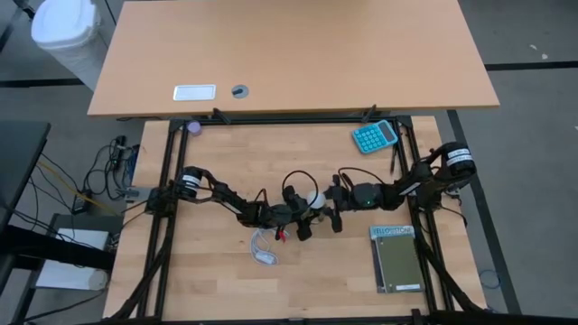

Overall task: Screw lightbulb
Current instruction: Insert the lightbulb into the socket

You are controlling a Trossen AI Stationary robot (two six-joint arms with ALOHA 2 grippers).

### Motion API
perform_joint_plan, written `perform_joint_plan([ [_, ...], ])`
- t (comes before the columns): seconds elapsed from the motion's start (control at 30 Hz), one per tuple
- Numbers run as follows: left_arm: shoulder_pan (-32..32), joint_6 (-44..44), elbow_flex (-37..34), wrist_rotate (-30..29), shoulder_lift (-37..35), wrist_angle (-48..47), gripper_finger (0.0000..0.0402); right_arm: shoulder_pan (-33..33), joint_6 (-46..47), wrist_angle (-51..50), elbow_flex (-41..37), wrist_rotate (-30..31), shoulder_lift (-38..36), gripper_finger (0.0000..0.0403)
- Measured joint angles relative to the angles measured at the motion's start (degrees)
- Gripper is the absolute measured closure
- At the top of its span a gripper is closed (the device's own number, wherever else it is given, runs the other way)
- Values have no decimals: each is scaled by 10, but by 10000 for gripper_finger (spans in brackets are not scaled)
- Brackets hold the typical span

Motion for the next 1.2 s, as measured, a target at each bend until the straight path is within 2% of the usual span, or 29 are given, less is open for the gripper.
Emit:
perform_joint_plan([
  [0.23, 0, -8, 0, -5, 0, -1, 159, 39, 38, -9, 4, 97, 0, 229],
  [0.57, 1, -11, 0, -22, 0, -2, 159, 90, 92, -120, 65, 251, 2, 229],
  [0.87, 2, -11, 1, -35, 0, -7, 168, 111, 167, -137, 67, 326, 3, 229],
  [0.97, 2, -11, 1, -35, 0, -7, 176, 114, 177, -142, 70, 334, 4, 229],
  [1.2, 2, -21, 0, -42, 0, -11, 183, 117, 204, -251, 124, 362, 4, 229],
])
